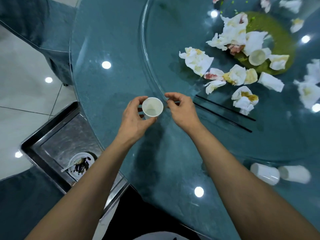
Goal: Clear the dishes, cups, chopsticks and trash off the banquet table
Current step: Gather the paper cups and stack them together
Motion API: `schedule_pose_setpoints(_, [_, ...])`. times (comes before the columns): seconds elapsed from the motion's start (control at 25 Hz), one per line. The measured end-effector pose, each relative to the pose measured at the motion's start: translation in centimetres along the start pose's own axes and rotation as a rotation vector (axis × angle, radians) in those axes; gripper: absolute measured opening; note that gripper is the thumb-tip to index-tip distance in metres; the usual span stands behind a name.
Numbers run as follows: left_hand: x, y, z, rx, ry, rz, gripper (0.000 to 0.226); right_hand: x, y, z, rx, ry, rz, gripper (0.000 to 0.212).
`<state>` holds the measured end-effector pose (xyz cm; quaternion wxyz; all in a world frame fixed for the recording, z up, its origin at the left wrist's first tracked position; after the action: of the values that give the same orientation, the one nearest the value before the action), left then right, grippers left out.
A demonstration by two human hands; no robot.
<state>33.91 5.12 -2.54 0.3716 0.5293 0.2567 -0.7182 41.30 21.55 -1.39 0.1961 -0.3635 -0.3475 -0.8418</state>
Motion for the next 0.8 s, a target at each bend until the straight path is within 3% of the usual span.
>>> schedule_pose_setpoints(0.8, [-2.0,11.0,-11.3,0.331,0.04,-0.067,0.057,-14.6,12.2,13.0,-0.268,-0.115,-0.178,0.024])
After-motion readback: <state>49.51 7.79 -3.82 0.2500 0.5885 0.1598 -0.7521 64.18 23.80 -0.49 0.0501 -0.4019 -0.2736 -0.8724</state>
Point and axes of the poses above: each hand's wrist, its own y-axis away from the middle knuckle, its own z-axis out of the back of the hand, x = y × z, the point moved 6 cm from there along -y, towards the middle knuckle, and after that the axes turned 11 degrees about -z, right-handed, at the moved point
